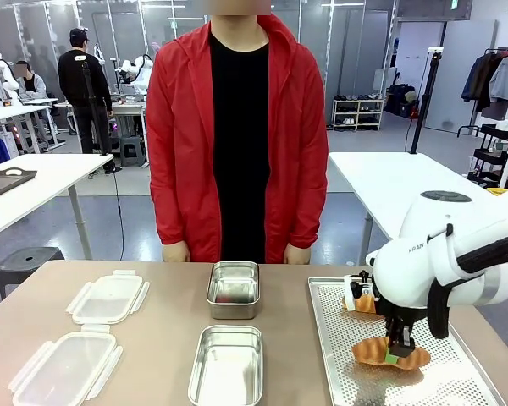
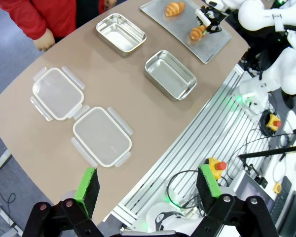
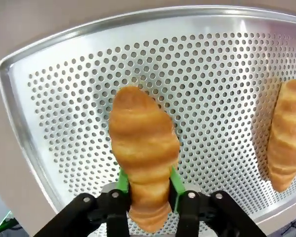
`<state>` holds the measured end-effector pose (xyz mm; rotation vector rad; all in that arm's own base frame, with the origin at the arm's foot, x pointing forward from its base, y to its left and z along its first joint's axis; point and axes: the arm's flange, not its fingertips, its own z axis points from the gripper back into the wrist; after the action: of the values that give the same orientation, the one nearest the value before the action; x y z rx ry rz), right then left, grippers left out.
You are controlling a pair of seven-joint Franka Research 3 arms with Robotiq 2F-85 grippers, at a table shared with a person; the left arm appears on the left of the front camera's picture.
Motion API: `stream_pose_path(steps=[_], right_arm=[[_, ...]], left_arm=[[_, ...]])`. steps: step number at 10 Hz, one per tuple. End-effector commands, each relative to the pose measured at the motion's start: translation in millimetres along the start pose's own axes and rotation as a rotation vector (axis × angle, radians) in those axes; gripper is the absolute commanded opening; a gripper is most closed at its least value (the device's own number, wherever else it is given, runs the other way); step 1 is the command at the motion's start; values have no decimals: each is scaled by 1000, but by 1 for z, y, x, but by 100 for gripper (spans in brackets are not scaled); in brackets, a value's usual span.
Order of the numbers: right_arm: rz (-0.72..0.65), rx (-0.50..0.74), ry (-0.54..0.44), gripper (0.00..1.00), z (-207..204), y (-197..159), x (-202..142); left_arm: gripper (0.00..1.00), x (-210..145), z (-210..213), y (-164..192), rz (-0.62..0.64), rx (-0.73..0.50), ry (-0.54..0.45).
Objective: Place the bread into the airtight container.
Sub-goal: Pick up a Butter Roll and place it into an empty Airtight Container.
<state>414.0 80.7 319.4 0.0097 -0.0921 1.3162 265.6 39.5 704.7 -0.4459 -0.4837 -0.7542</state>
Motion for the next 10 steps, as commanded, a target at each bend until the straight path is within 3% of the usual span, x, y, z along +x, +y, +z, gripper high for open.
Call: stream_pose_path(steps=[1, 5, 7, 10], right_arm=[[12, 6, -11, 27, 35, 11, -6], [34, -33, -1, 27, 127, 16, 40], [54, -33, -17, 27, 165, 37, 96], [79, -32, -19, 27, 176, 77, 193]], left_arm=[[100, 1, 1, -1, -18, -8, -1], [100, 1, 1, -1, -18, -8, -1], [100, 1, 1, -1, -18, -8, -1], [100, 1, 1, -1, -18, -8, -1]])
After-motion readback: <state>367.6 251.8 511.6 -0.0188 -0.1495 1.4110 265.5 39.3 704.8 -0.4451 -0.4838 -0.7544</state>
